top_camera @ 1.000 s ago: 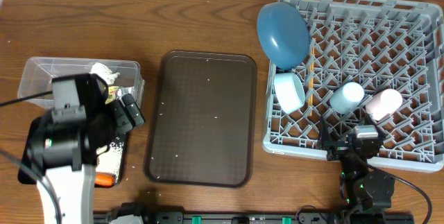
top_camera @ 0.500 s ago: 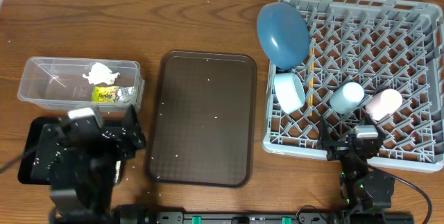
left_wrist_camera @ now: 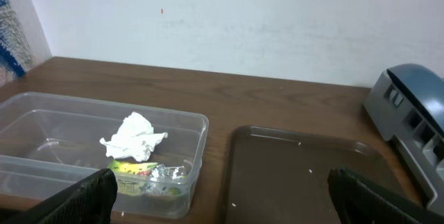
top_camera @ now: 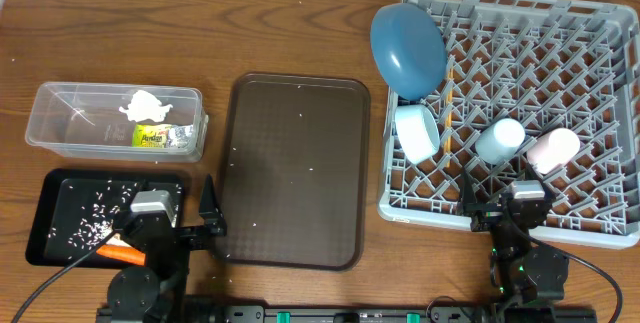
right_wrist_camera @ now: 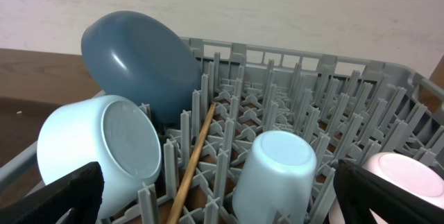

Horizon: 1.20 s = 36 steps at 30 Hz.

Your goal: Sort waste into correct bins and load items into the dishwasher rack

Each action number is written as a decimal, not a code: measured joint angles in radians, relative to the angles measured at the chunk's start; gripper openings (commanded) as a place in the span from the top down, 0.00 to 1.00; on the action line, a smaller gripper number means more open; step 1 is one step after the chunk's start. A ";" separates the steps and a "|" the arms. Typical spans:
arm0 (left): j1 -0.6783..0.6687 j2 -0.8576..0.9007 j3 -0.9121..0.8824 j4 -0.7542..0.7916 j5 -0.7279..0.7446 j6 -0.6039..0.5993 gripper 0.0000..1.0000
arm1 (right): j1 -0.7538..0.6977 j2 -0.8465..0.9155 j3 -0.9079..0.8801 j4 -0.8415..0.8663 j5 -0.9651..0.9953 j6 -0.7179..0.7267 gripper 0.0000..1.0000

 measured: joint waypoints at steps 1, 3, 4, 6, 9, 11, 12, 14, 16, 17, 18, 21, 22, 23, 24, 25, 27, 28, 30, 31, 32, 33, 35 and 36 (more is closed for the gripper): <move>-0.001 -0.001 -0.008 0.003 -0.001 0.000 0.02 | 0.000 0.000 0.000 0.000 0.000 0.000 0.01; -0.005 -0.001 -0.027 0.013 -0.008 0.000 0.02 | 0.000 0.000 0.000 0.000 0.000 0.000 0.01; -0.008 -0.001 -0.041 0.026 -0.015 0.000 0.02 | 0.000 0.000 0.000 0.000 0.000 0.000 0.01; -0.014 -0.001 -0.075 0.061 -0.029 0.001 0.02 | 0.000 0.000 0.000 0.000 0.000 0.000 0.01; -0.016 -0.002 -0.148 0.127 -0.049 0.001 0.02 | 0.000 0.000 0.000 0.000 0.000 0.000 0.01; -0.016 -0.001 -0.202 0.172 -0.056 0.003 0.02 | 0.000 0.000 0.000 0.000 0.000 0.000 0.01; -0.016 -0.001 -0.227 0.194 -0.058 0.003 0.02 | 0.000 0.000 0.000 0.000 0.000 0.000 0.01; -0.017 -0.001 -0.282 0.246 -0.061 0.003 0.02 | 0.000 0.000 0.000 0.000 0.000 0.000 0.01; -0.019 -0.001 -0.327 0.291 -0.066 0.003 0.02 | 0.000 0.000 0.000 0.000 0.000 0.000 0.01; -0.019 0.001 -0.336 0.324 -0.068 0.003 0.02 | 0.000 -0.001 -0.001 0.002 0.000 0.000 0.01; -0.019 -0.001 -0.348 0.356 -0.069 0.003 0.02 | 0.000 0.000 -0.001 0.001 0.000 0.000 0.01; -0.019 -0.002 -0.366 0.401 -0.071 0.003 0.02 | 0.000 0.000 -0.001 0.001 0.000 0.000 0.01; -0.019 -0.002 -0.367 0.403 -0.071 0.003 0.02 | 0.000 0.000 -0.001 0.000 0.000 0.000 0.01; -0.019 -0.002 -0.367 0.403 -0.071 0.003 0.02 | 0.000 0.000 -0.001 0.001 0.000 0.000 0.01; -0.019 -0.002 -0.367 0.404 -0.071 0.003 0.02 | 0.000 0.000 -0.001 0.001 0.000 0.000 0.01; -0.019 -0.002 -0.367 0.404 -0.071 0.003 0.02 | 0.000 0.000 -0.001 0.001 0.000 0.000 0.01; -0.019 -0.002 -0.367 0.404 -0.071 0.003 0.02 | 0.000 0.000 -0.001 0.001 0.000 0.000 0.01; -0.019 -0.002 -0.367 0.404 -0.071 0.003 0.02 | 0.000 0.000 -0.001 0.001 0.000 0.000 0.01; -0.019 -0.002 -0.367 0.404 -0.071 0.003 0.02 | 0.000 0.000 -0.001 0.001 0.000 0.000 0.01; -0.019 -0.002 -0.367 0.404 -0.071 0.003 0.02 | 0.000 0.000 -0.001 0.001 0.000 0.000 0.01; -0.019 -0.002 -0.367 0.404 -0.071 0.003 0.02 | 0.000 0.000 -0.001 0.001 0.000 0.000 0.01; -0.019 -0.002 -0.367 0.404 -0.071 0.003 0.02 | 0.000 0.000 -0.001 0.001 0.000 0.000 0.01; -0.019 -0.002 -0.367 0.404 -0.071 0.003 0.02 | 0.000 0.000 -0.001 0.001 0.000 0.000 0.01; -0.019 -0.002 -0.367 0.404 -0.071 0.003 0.02 | 0.000 0.000 -0.001 0.001 0.000 0.000 0.01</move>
